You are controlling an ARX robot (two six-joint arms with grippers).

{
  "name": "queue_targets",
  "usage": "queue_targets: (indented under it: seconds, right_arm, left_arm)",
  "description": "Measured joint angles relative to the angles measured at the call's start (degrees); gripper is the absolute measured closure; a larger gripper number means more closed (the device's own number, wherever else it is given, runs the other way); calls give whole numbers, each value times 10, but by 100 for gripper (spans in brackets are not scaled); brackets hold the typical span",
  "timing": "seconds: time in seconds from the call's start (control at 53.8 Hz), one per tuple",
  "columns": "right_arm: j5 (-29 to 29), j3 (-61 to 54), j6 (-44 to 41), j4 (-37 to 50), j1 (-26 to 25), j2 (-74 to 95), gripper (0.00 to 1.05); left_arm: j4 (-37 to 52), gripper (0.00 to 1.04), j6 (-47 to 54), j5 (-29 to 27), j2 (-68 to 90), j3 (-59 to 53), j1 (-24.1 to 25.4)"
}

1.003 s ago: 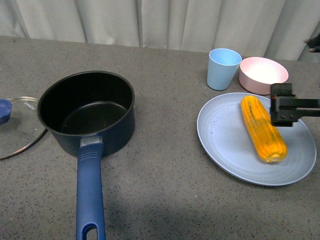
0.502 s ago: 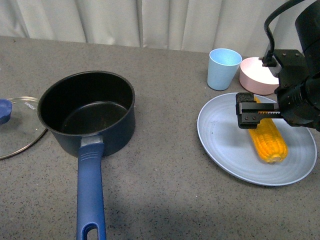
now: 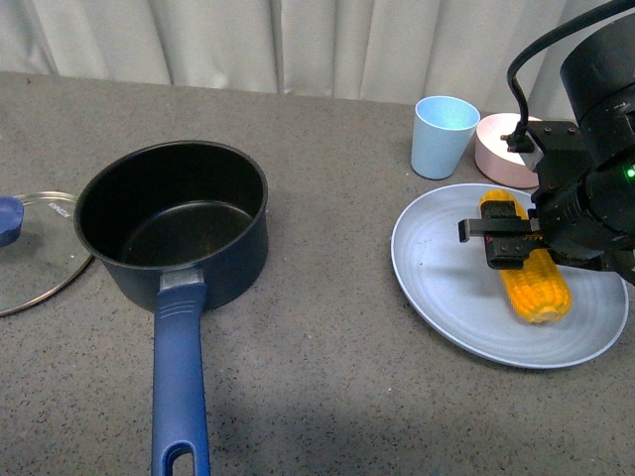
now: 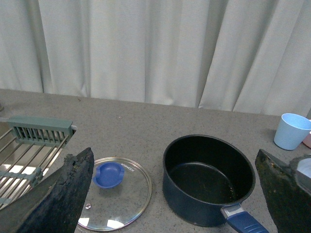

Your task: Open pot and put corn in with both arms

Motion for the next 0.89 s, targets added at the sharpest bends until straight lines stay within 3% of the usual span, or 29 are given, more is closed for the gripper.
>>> queue_targets:
  seconds: [0.186,0.316,0.483,0.613,0.892]
  right_arm:
    - [-21,1,7,-2,-1,-4,72]
    - [-59,0,14,-1,-4,-26,78]
    - [-177,4,62,0,-7,-90,84]
    - [-279,44,135,9,30,-100,86]
    - [-309,136,224,10,134,-38,87]
  left_arm:
    - [0,6,0,0,0,0,0]
    - [0,6,0,0,0,0,0]
    - [0,6,0,0,0,0,0]
    - [0,6,0,0,0,0,0]
    - [0,6,0,0,0,0,0]
